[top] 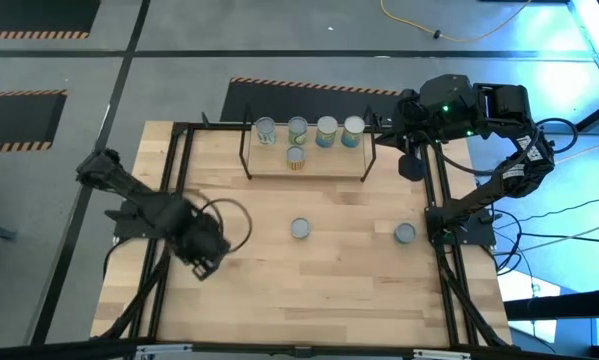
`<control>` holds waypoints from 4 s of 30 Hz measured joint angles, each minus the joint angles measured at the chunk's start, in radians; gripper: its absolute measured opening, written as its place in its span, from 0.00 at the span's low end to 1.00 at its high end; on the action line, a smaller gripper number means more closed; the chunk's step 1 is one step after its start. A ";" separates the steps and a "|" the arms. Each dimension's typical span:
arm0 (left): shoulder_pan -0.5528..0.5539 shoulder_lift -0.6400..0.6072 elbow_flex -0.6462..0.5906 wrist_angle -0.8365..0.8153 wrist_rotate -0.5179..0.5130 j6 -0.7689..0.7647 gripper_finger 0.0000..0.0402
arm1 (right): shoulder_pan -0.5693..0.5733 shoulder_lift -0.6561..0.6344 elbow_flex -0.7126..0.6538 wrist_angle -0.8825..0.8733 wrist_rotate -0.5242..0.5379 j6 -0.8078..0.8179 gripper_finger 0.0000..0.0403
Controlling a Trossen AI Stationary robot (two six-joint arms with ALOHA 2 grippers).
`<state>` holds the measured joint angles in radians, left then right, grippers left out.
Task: Pick and place cans onto a shelf
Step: Put the light red on the shelf aligned with the white can
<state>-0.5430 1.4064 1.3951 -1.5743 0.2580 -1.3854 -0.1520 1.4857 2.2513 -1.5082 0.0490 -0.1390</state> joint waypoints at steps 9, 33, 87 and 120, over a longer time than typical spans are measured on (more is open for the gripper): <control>0.252 -0.015 0.097 0.005 -0.159 0.394 0.00 | 0.000 0.000 0.000 0.000 0.000 0.000 0.03; 0.821 0.116 0.470 0.025 -0.463 1.129 0.00 | 0.000 0.000 0.000 0.000 0.000 0.001 0.03; 0.994 0.710 0.604 0.068 -0.378 1.562 0.00 | 0.000 0.000 0.000 0.000 0.001 0.000 0.03; 0.968 0.809 0.607 0.031 -0.433 1.548 0.00 | 0.000 0.000 0.000 0.000 0.000 0.000 0.03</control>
<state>0.4247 2.2154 2.0018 -1.5433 -0.1746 0.1629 -0.1522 1.4857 2.2517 -1.5085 0.0494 -0.1394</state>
